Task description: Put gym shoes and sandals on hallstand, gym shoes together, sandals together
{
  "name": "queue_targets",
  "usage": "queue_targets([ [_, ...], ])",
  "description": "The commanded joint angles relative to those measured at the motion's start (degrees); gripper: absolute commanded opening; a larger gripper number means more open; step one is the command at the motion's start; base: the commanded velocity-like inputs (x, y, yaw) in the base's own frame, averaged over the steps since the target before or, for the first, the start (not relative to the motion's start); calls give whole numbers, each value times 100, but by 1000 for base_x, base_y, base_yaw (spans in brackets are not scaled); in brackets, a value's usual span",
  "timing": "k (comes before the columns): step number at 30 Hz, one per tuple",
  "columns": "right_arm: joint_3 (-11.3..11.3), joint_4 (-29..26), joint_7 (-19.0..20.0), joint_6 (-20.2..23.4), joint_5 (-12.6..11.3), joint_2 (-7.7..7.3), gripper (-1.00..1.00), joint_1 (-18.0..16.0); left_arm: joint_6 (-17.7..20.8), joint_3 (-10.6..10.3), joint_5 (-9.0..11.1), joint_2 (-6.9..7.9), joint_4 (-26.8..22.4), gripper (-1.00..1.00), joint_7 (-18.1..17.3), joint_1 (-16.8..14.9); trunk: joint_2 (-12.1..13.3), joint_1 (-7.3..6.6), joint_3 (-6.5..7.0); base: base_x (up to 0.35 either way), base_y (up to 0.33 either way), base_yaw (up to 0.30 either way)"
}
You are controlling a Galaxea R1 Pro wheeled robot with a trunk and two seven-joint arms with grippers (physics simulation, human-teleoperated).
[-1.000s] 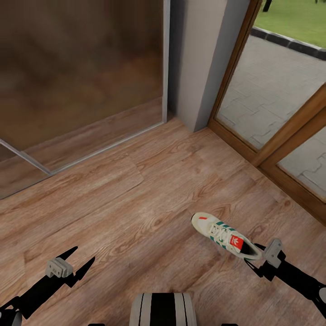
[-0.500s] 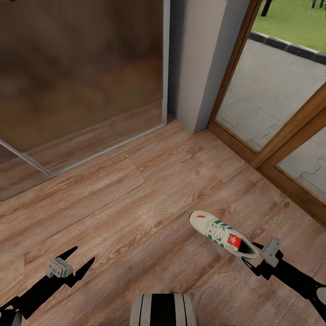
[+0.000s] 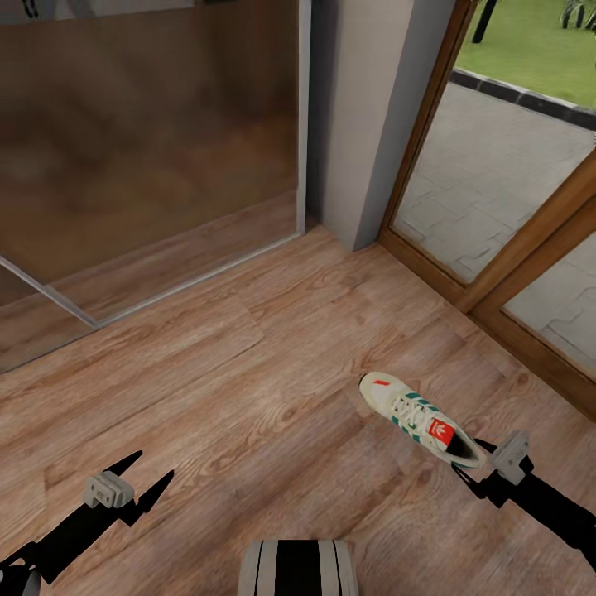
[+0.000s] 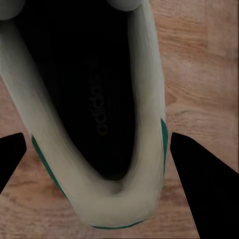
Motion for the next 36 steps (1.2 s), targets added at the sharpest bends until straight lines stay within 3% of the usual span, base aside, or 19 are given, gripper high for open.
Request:
queue_targets([
  [1, -108, -48, 3, 96, -65, 23, -100, 10, 0, -1, -2, 0, 1, 100, 0, 0, 0, 0, 9, 0, 0, 0],
  [5, -400, -317, 15, 632, -224, 76, -100, 33, 2, -10, -6, -5, -2, 100, 21, 0, 0, 0, 45, 0, 0, 0],
  [9, -524, -575, 18, 1255, -304, 121, -100, 28, 6, 1, -2, -7, -3, 100, 57, -2, 0, 0, 82, 0, 0, 0],
  [11, -555, -658, 9, 1487, -328, 219, -100, 13, 7, 15, 3, -5, -7, 100, 68, -4, 0, 0, 100, 0, 0, 0],
  [13, -596, -719, -7, 1645, -343, 412, -100, 2, 8, 31, 9, -3, -9, 100, 75, -6, 0, 0, 118, 0, 0, 0],
  [14, -596, -719, -7, 1645, -343, 412, -100, 2, 8, 31, 9, -3, -9, 100, 75, -6, 0, 0, 127, 0, 0, 0],
  [17, -765, -811, -21, 1790, -355, 797, -100, -3, 8, 53, 14, 0, -11, 100, 86, -7, 0, 0, 154, 0, 0, 0],
  [23, -1354, -959, -15, 2026, -360, 1453, -100, 30, 9, 107, 14, 8, -8, 100, 103, -8, 0, 0, 209, 0, 0, 0],
  [24, -1354, -959, -15, 2026, -360, 1453, -100, 30, 9, 107, 14, 8, -8, 100, 103, -8, 0, 0, 218, 0, 0, 0],
  [27, -1510, -989, -17, 2082, -361, 1694, -100, 39, 15, 186, 13, 16, -6, 100, 157, -9, 0, 0, 245, 0, 0, 0],
  [28, -1589, -1006, -28, 2112, -361, 1868, -100, 44, 20, 291, 2, 14, -6, 100, 226, -9, 0, 0, 254, 0, 0, 0],
  [30, -1602, -1010, -34, 2118, -361, 1918, -100, 45, 20, 325, -4, 13, -5, 100, 263, -9, 0, 0, 273, 0, 0, 0],
  [36, -1659, -1010, -206, 2032, -355, 2438, -100, 61, 18, 354, -31, -2, -7, 100, 1078, -9, 0, 0, 327, 0, 0, 0],
])
